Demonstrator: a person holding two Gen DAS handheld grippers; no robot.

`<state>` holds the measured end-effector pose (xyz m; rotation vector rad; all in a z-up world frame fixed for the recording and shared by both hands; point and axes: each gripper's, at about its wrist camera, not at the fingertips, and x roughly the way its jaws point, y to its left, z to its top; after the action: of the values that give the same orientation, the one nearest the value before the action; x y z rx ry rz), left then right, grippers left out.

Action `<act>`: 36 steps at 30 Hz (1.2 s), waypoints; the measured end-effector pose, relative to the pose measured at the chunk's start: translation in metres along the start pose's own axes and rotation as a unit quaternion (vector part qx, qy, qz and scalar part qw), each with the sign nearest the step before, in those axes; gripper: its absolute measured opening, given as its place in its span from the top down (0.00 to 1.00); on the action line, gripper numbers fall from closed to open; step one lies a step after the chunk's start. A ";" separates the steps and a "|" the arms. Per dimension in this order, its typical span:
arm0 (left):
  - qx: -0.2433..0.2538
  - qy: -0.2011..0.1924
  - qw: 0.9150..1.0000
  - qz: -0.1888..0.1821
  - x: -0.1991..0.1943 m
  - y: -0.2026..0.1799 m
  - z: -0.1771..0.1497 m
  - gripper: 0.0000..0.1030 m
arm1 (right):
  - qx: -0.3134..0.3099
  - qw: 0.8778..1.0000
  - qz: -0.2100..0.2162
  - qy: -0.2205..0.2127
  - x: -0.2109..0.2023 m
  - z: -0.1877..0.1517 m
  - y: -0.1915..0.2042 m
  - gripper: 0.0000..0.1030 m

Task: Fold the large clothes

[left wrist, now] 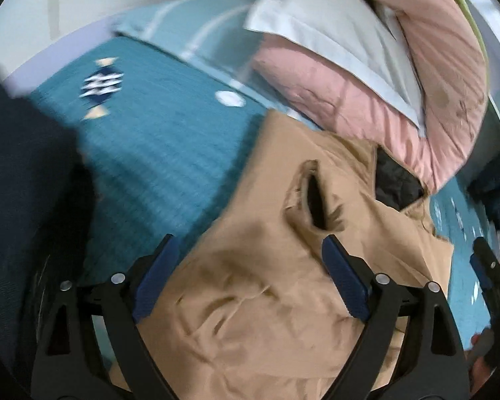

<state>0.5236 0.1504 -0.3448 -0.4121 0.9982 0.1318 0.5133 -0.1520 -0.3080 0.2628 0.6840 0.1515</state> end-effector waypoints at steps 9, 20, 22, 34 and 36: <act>0.047 0.082 0.995 -0.023 0.077 -0.028 0.071 0.14 | 0.154 0.985 -0.020 0.073 0.045 0.033 -0.143 0.32; 0.062 0.144 0.988 -0.006 0.162 -0.042 0.106 0.14 | 0.185 0.969 0.030 0.163 0.128 0.035 -0.180 0.32; 0.059 0.153 0.987 -0.003 0.172 -0.041 0.110 0.12 | 0.176 0.968 0.030 0.175 0.136 0.032 -0.181 0.39; 0.112 0.097 0.989 -0.006 0.143 -0.062 0.117 0.87 | 0.130 0.981 0.067 0.128 0.101 0.035 -0.160 0.87; 0.111 0.086 0.989 -0.037 0.122 -0.066 0.118 0.87 | 0.121 0.984 0.071 0.114 0.082 0.040 -0.151 0.88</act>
<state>0.7017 0.1273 -0.3726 -0.2586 1.1525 -0.0830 0.6095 -0.2855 -0.3715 0.5333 0.9131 0.2370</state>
